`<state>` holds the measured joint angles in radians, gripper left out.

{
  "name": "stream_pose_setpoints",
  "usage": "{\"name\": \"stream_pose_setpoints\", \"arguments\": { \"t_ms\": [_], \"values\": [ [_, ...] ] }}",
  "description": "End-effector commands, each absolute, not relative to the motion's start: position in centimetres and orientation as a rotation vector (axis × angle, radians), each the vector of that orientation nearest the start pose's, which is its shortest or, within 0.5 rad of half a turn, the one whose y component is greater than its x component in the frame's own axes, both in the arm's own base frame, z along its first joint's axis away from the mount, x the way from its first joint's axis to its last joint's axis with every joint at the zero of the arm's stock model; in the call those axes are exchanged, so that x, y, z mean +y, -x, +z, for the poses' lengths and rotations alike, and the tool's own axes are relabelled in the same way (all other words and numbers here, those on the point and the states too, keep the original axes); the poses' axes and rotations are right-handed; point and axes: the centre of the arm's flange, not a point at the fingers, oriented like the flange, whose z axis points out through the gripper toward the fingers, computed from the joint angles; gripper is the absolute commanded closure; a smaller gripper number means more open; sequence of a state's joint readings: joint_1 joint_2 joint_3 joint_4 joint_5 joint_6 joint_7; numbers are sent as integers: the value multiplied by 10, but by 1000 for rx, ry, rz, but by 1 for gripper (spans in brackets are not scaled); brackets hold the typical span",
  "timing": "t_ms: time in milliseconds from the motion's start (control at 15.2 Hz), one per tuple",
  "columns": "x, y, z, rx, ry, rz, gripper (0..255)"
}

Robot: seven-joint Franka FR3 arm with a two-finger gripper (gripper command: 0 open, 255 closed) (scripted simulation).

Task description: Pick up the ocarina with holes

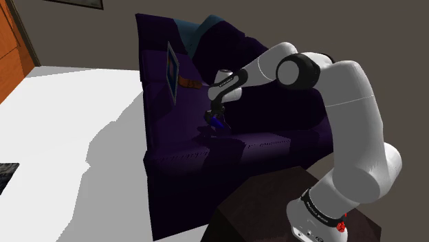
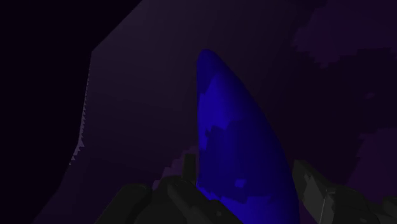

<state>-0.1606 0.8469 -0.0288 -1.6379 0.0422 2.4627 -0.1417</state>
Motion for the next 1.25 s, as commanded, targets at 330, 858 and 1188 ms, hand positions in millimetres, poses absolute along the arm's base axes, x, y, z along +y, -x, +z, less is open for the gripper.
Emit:
{"name": "stream_pose_setpoints", "arguments": {
  "t_ms": [330, 858, 1188],
  "values": [
    [-124, -664, 139, 109, 3130, 34, 255],
    [-124, -664, 181, 109, 3130, 34, 255],
    [-124, -664, 198, 109, 3130, 34, 255]
  ]
}}
